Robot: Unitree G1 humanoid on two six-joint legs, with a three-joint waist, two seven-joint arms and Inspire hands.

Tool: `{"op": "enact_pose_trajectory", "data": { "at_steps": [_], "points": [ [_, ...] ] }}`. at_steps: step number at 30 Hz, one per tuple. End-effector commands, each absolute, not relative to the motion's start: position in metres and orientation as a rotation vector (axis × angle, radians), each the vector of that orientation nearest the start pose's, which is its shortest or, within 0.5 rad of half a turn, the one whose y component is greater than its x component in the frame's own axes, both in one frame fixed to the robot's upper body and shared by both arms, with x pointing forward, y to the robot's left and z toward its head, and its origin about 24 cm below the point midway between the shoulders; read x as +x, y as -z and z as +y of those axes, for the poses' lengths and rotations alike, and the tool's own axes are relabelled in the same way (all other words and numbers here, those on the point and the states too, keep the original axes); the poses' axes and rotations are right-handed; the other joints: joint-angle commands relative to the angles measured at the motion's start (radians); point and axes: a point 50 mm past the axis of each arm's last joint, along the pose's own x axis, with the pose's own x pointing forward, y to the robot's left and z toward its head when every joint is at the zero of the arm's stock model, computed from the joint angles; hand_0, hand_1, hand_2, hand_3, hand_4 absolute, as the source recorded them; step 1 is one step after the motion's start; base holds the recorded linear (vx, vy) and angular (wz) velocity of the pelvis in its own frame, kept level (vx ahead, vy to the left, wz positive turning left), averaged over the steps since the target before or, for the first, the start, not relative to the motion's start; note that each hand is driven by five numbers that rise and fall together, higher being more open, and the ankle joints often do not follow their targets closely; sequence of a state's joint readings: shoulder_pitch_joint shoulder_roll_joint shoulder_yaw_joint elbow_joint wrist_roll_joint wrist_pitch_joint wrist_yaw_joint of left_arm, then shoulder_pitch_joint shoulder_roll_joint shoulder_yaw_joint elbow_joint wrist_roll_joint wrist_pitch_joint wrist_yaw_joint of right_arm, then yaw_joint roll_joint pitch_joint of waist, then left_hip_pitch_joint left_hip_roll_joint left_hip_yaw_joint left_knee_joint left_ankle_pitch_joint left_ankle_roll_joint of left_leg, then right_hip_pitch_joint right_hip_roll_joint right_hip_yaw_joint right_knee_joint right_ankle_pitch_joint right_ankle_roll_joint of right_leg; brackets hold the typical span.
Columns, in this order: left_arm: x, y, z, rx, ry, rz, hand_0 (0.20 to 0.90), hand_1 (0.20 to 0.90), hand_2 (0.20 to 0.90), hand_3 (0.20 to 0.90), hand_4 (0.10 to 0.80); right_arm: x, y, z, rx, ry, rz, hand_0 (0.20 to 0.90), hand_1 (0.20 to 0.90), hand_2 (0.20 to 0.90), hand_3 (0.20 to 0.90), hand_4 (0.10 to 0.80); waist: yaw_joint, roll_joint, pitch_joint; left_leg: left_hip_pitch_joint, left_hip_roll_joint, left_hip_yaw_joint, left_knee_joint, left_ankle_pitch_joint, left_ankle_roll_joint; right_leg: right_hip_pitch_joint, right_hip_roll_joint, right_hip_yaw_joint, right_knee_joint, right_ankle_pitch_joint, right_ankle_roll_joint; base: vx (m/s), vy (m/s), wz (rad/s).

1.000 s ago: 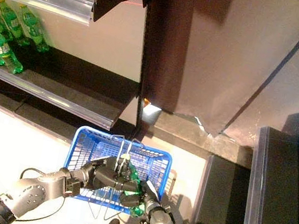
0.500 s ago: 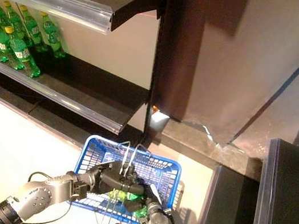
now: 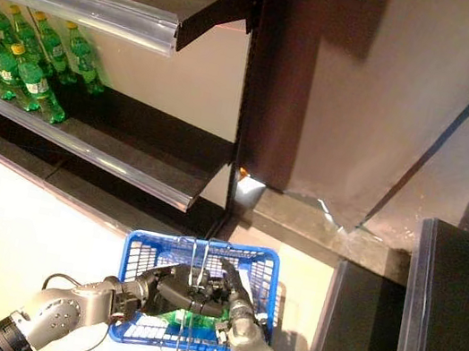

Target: Pick up the drink and place into the basket.

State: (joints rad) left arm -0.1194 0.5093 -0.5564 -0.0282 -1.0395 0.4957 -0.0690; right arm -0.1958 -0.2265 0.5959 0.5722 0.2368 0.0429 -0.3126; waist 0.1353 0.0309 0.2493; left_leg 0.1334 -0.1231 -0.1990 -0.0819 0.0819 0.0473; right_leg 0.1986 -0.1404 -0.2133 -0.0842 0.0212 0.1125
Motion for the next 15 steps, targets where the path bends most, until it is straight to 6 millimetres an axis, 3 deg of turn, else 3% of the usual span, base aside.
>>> {"op": "enact_pose_trajectory", "data": {
  "at_steps": [1, 7, 11, 15],
  "points": [
    [0.251, -0.146, 0.07, -0.657, 0.931, -0.075, 0.3, 0.3, 0.3, 0.2, 0.1, 0.26, 0.015, -0.096, -0.247, -0.164, 0.218, 0.9, 0.9, 0.9, 0.9, 0.8, -0.005, 0.008, -0.207, 0.024, 0.014, 0.141, 0.044, -0.113, -0.028, -0.047, 0.04, 0.016, 0.002, 0.033, 0.006, -0.064, -0.013, -0.03],
    [0.269, -0.135, 0.131, -0.633, 0.691, -0.128, 0.3, 0.3, 0.3, 0.2, 0.1, 0.246, -0.029, -0.127, -0.099, -0.318, 0.047, 0.9, 0.9, 0.9, 0.9, 0.8, -0.07, 0.001, -0.187, 0.028, 0.019, 0.172, 0.037, -0.119, -0.022, -0.066, 0.053, 0.065, 0.003, 0.031, 0.016, -0.075, -0.005, -0.16],
    [0.268, -0.128, 0.166, -0.677, 0.549, -0.181, 0.3, 0.3, 0.3, 0.2, 0.1, 0.237, -0.051, -0.151, -0.014, -0.438, 0.004, 0.9, 0.9, 0.9, 0.9, 0.8, -0.113, -0.012, -0.178, 0.029, 0.021, 0.197, 0.041, -0.124, -0.021, -0.08, 0.062, 0.105, 0.007, 0.035, 0.018, -0.059, 0.002, -0.29],
    [0.269, -0.122, 0.186, -0.68, 0.41, -0.228, 0.3, 0.3, 0.3, 0.2, 0.1, 0.24, -0.07, -0.174, 0.04, -0.399, -0.076, 0.9, 0.9, 0.9, 0.9, 0.8, -0.141, -0.025, -0.166, 0.029, 0.018, 0.211, 0.058, -0.138, -0.017, -0.094, 0.061, 0.137, 0.021, 0.04, 0.021, -0.058, 0.019, -0.43]
  ]
}}
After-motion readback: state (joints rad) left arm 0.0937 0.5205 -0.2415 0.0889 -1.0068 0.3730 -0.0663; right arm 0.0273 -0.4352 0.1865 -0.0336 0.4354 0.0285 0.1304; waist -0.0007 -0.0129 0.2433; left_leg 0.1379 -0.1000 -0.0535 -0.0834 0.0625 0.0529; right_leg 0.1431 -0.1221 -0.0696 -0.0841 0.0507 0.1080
